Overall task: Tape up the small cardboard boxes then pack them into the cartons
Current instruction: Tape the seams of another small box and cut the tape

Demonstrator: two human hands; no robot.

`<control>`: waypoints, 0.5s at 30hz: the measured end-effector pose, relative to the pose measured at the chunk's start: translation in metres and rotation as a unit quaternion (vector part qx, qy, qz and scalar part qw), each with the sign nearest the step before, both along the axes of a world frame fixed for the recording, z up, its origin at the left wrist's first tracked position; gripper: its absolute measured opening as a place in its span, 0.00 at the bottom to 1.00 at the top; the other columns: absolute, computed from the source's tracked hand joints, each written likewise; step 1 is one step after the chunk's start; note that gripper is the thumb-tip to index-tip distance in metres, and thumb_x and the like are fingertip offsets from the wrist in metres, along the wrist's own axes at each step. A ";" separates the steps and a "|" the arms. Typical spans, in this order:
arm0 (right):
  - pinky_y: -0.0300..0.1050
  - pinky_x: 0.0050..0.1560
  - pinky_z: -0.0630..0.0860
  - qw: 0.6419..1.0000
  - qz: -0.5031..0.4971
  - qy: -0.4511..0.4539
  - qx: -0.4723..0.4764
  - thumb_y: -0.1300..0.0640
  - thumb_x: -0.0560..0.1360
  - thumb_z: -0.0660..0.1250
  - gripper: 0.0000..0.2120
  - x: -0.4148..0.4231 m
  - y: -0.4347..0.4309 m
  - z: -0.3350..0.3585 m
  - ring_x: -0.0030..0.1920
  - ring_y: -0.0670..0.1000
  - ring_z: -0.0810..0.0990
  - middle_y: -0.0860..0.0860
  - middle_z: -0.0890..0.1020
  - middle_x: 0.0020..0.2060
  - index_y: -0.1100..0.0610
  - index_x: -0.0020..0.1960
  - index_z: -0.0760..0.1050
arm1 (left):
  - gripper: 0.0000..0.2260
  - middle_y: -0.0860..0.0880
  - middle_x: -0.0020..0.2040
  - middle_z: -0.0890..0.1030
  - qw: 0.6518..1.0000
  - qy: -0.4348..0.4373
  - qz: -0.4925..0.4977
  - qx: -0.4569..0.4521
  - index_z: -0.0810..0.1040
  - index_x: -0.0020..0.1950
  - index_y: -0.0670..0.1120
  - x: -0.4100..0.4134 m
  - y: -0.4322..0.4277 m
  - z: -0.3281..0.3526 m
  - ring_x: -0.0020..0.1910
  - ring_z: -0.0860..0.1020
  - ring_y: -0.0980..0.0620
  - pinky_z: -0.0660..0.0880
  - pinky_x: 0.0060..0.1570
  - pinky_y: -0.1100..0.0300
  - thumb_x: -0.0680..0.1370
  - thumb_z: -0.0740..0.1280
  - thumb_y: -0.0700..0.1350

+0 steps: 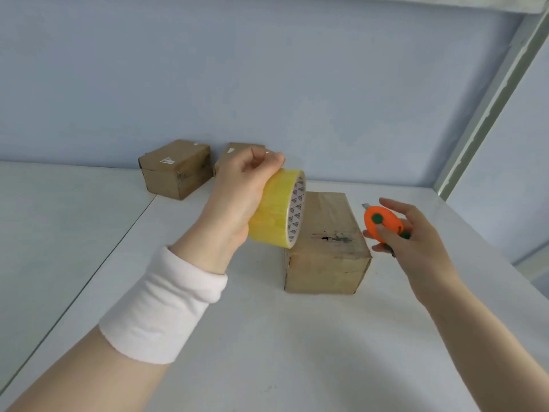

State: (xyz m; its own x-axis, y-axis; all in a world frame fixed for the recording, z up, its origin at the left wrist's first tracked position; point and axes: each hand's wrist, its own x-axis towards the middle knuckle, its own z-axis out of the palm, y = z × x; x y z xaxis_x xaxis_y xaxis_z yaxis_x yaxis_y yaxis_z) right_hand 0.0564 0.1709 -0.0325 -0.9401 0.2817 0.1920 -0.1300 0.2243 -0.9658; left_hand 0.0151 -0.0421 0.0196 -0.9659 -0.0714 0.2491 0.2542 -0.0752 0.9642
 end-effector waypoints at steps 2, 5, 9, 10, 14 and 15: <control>0.33 0.36 0.75 1.000 -0.001 0.007 0.028 0.65 0.76 0.64 0.16 0.003 0.002 -0.003 0.39 0.44 0.82 0.50 0.81 0.50 0.46 0.57 0.72 | 0.08 0.53 0.37 0.76 1.000 -0.017 0.002 -0.011 0.75 0.36 0.49 -0.001 0.001 0.000 0.35 0.73 0.57 0.68 0.40 0.62 0.76 0.68 0.43; 0.28 0.34 0.73 0.994 -0.027 0.050 0.093 0.64 0.76 0.64 0.18 0.004 -0.002 0.001 0.36 0.43 0.80 0.46 0.81 0.48 0.39 0.52 0.72 | 0.09 0.53 0.36 0.76 0.999 -0.029 0.007 -0.021 0.75 0.35 0.49 -0.003 0.002 0.003 0.35 0.73 0.56 0.69 0.40 0.61 0.75 0.68 0.43; 0.28 0.36 0.73 0.983 -0.053 0.124 0.122 0.62 0.76 0.63 0.21 0.003 -0.015 0.022 0.41 0.42 0.79 0.29 0.79 0.41 0.34 0.53 0.69 | 0.09 0.53 0.35 0.76 0.999 -0.013 -0.014 -0.051 0.75 0.35 0.50 0.002 0.000 0.003 0.35 0.73 0.56 0.68 0.39 0.61 0.76 0.68 0.44; 0.27 0.35 0.72 0.985 -0.030 0.128 0.108 0.63 0.77 0.62 0.20 0.001 -0.019 0.026 0.42 0.44 0.80 0.33 0.80 0.42 0.35 0.52 0.69 | 0.09 0.53 0.35 0.76 0.998 -0.008 -0.023 -0.061 0.75 0.35 0.50 0.004 0.000 0.002 0.35 0.73 0.56 0.68 0.39 0.62 0.76 0.67 0.44; 0.41 0.41 0.74 0.993 0.062 0.087 0.052 0.64 0.77 0.63 0.14 -0.004 -0.040 0.032 0.40 0.57 0.80 0.48 0.83 0.43 0.43 0.48 0.73 | 0.09 0.54 0.35 0.76 0.997 0.013 -0.027 -0.076 0.75 0.36 0.50 0.009 -0.006 -0.002 0.34 0.72 0.57 0.68 0.40 0.61 0.76 0.67 0.44; 0.40 0.40 0.74 0.993 0.072 0.086 0.048 0.64 0.76 0.63 0.14 -0.004 -0.045 0.031 0.37 0.55 0.78 0.49 0.82 0.43 0.44 0.47 0.74 | 0.09 0.53 0.36 0.77 0.997 0.020 -0.020 -0.076 0.75 0.36 0.50 0.009 -0.008 -0.002 0.35 0.72 0.56 0.68 0.41 0.61 0.76 0.67 0.44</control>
State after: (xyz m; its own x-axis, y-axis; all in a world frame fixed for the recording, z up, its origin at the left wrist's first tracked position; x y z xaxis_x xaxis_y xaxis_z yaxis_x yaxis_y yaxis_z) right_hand 0.0528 0.1261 -0.0018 -0.9204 0.1194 0.3724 -0.3283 0.2814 -0.9017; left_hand 0.0242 -0.0498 0.0173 -0.9561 0.0084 0.2929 0.2928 0.0600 0.9543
